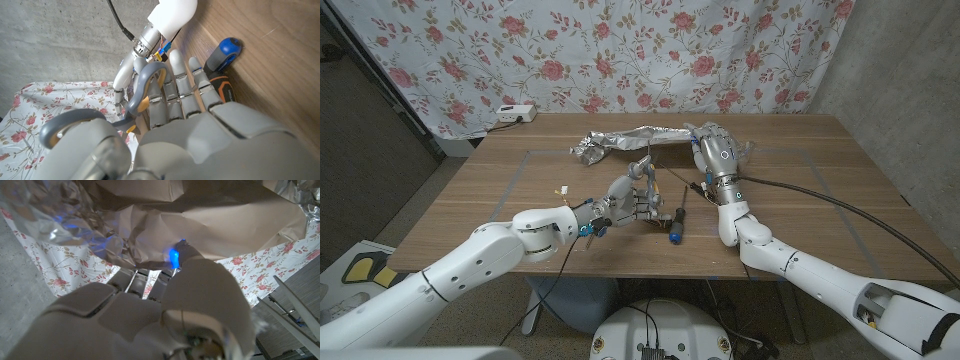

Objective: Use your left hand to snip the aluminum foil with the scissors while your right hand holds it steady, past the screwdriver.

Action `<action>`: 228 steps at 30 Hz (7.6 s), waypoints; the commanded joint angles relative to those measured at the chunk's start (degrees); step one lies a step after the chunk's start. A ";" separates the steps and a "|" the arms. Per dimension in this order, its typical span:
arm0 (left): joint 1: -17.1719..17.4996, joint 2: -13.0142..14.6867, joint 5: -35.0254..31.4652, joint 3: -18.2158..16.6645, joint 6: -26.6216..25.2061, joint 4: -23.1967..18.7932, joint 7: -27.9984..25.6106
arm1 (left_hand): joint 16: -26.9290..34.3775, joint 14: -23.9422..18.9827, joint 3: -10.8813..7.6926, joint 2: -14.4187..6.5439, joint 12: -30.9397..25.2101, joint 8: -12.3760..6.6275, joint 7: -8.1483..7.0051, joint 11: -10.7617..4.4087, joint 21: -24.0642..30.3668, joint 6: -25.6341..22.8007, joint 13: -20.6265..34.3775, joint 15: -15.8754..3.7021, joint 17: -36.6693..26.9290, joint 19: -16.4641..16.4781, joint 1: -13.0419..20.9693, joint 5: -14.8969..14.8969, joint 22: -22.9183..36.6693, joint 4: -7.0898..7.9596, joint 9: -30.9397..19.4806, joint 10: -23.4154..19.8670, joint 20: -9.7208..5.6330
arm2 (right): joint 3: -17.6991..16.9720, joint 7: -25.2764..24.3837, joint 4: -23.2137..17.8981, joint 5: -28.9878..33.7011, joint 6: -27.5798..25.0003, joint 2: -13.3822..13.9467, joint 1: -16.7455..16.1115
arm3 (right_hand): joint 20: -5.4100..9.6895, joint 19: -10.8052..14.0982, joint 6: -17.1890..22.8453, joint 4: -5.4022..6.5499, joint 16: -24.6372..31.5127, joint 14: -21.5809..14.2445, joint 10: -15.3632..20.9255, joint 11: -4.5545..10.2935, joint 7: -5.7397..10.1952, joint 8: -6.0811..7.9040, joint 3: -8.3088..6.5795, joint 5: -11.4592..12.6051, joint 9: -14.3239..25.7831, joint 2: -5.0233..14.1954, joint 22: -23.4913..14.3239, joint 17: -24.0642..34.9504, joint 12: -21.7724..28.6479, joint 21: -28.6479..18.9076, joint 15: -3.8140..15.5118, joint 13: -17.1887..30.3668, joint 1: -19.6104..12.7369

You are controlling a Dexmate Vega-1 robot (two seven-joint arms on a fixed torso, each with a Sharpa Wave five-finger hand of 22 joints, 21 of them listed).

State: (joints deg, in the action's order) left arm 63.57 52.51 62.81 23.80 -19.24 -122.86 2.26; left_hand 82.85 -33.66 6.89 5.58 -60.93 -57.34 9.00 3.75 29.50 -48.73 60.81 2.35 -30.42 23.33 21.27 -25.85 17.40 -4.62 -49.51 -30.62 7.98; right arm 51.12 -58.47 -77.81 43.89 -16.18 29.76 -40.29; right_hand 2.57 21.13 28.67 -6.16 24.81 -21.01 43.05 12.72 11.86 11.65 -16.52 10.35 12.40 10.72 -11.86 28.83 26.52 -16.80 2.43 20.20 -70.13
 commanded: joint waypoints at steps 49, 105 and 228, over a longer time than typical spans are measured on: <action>-5.40 -2.44 2.12 2.01 -3.85 5.49 3.78 | 0.31 -0.06 12.37 0.26 -18.30 0.80 0.02 -3.34 0.36 -0.40 6.11 -0.09 -0.41 -0.05 -0.51 0.34 0.51 12.77 -0.93 -3.96 0.16 | -1.71 0.40 -3.80 2.79 0.76 2.55 -3.24 | 3.67 -0.16 0.35 0.01 0.03 -0.26 -0.20 -0.11 -0.12 -0.11 -0.38 0.01 0.16 -0.02 -0.21 0.85 0.46 -0.64 10.93 -0.38 -1.01; -14.15 -8.45 0.97 6.91 -10.00 13.58 8.93 | 0.17 -0.08 12.36 0.12 -18.05 1.76 0.05 -3.33 0.37 -0.73 6.64 -0.09 -0.36 -0.25 -0.71 0.49 0.58 12.80 -1.22 -4.10 0.23 | -4.46 1.51 -9.06 4.20 1.69 5.98 -7.77 | 3.88 -0.59 0.22 0.24 -0.22 -0.08 -0.54 -0.12 -0.12 -0.21 -0.42 0.07 0.26 0.17 -0.21 1.58 0.52 -0.93 10.97 -0.71 -1.07; -11.08 -8.31 0.44 4.57 -5.61 14.19 11.45 | -0.91 3.67 -33.25 -17.57 -16.44 4.30 -0.80 -4.18 8.17 2.45 8.02 -2.49 -5.01 -4.62 34.47 15.20 6.08 4.75 0.23 -0.28 -1.16 | -3.92 1.47 -9.05 6.19 -0.29 5.80 -8.26 | 4.14 -0.21 0.29 0.48 -0.59 -0.60 -0.94 -0.16 -0.14 -0.13 -0.65 0.12 0.47 0.11 -0.14 2.77 1.01 -1.90 11.01 -0.79 -1.34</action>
State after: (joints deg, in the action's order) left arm 50.52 43.37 65.04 29.30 -28.36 -107.08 14.22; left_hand 81.70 -29.98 -14.35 -11.99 -61.04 -53.02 8.30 0.94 37.26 -48.37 58.31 0.27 -35.46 19.01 55.44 -10.80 23.23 2.30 -49.45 -30.13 6.95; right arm 47.32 -57.63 -87.08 50.14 -15.95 35.49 -48.70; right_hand 2.45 20.63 28.66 -5.76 24.36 -21.00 42.12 12.60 11.86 11.38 -16.92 10.35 12.65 11.03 -11.85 31.49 26.96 -18.35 2.43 19.41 -70.88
